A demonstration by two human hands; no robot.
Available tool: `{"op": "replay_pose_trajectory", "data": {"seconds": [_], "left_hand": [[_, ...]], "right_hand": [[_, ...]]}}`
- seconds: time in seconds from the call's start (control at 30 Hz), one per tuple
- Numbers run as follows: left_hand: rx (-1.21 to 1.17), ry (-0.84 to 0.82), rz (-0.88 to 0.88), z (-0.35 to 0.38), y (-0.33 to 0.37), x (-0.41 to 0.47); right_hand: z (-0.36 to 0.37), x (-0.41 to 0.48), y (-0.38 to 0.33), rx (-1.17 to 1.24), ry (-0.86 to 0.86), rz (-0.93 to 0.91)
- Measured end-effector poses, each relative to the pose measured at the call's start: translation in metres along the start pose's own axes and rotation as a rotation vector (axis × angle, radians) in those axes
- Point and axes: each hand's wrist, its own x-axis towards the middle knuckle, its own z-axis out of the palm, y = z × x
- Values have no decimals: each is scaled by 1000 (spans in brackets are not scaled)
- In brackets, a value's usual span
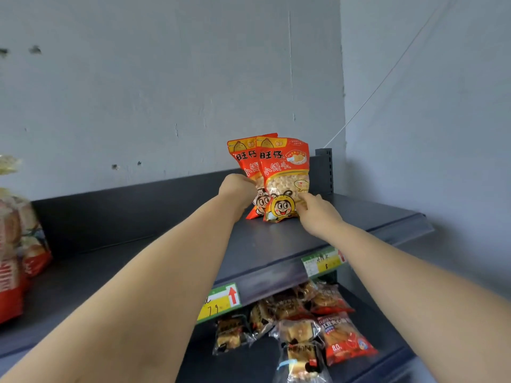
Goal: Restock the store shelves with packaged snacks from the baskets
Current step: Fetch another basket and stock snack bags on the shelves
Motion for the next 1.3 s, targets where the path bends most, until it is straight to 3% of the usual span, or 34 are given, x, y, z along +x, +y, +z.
{"op": "replay_pose_trajectory", "data": {"seconds": [0.23, 0.47, 0.8, 1.07, 1.3], "left_hand": [[77, 46, -18, -45, -12, -64], [-27, 213, -16, -85, -31, -144], [231, 192, -372, -149, -116, -331], [770, -5, -562, -199, -189, -438], [768, -121, -784, -191, -267, -484]], "right_hand": [[9, -62, -37, -55, 21, -104], [33, -142, -66, 67, 56, -267], [88, -304, -85, 10, -363, -356], [120, -389, -96, -92, -664, -460], [170, -434, -79, -163, -864, -445]]}}
